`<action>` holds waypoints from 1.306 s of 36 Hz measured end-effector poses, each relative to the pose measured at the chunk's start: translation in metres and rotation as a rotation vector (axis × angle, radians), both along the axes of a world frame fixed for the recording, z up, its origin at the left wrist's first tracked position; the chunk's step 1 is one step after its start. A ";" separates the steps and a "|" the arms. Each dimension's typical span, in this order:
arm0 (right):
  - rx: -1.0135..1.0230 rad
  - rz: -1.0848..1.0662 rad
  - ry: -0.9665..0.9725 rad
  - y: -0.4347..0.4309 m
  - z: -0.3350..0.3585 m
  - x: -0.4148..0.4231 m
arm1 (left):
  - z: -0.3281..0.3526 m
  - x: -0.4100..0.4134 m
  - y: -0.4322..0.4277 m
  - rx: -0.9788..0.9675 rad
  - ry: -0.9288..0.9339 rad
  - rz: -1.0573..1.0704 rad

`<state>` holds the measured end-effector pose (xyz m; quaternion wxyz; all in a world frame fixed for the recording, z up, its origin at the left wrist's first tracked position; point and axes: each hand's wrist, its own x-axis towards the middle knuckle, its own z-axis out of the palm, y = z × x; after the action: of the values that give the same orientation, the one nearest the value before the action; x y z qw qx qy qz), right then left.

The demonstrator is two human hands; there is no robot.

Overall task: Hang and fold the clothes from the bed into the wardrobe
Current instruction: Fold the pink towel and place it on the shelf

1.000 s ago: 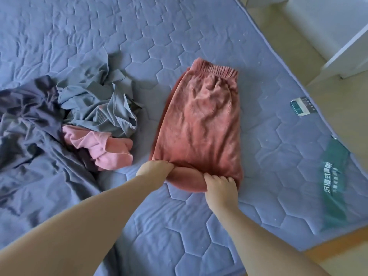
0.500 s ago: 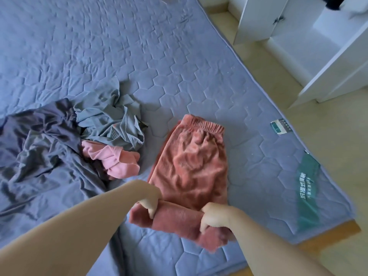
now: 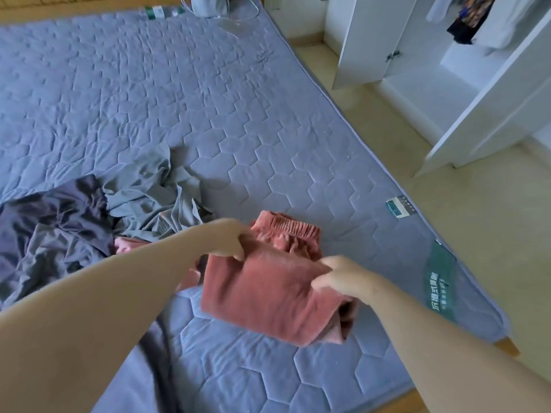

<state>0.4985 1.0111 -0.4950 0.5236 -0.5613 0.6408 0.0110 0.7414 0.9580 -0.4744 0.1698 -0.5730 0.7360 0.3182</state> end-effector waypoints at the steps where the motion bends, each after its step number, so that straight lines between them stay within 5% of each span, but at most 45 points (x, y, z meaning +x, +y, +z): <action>1: -0.076 -0.040 -0.011 -0.007 0.000 -0.002 | 0.001 0.001 -0.008 -0.105 0.045 0.007; 7: -0.540 -0.274 0.090 -0.046 -0.014 -0.008 | -0.017 -0.005 -0.046 -0.382 0.222 0.157; 11: -0.614 -0.549 0.118 -0.064 -0.035 -0.007 | -0.042 -0.014 -0.066 -0.535 0.336 0.275; 20: -0.166 -0.614 0.064 -0.062 -0.116 0.008 | -0.121 -0.014 -0.067 -0.262 0.356 0.694; 27: 0.101 -0.703 -0.061 -0.076 -0.161 0.003 | -0.165 0.000 -0.049 0.174 0.463 0.940; 33: 0.125 -0.851 -0.317 -0.074 -0.164 0.001 | -0.171 -0.007 -0.057 0.294 0.444 1.026; 37: 0.448 -0.871 -0.552 -0.053 -0.158 -0.009 | -0.170 -0.004 -0.052 0.389 0.424 1.103; 47: 0.582 -0.840 -0.718 -0.044 -0.130 -0.013 | -0.134 -0.002 -0.035 0.445 0.570 1.221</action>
<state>0.4855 0.9671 -0.6255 0.7974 -0.0646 0.5616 -0.2111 0.7393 0.9227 -0.6084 -0.1253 -0.7294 0.2166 0.6367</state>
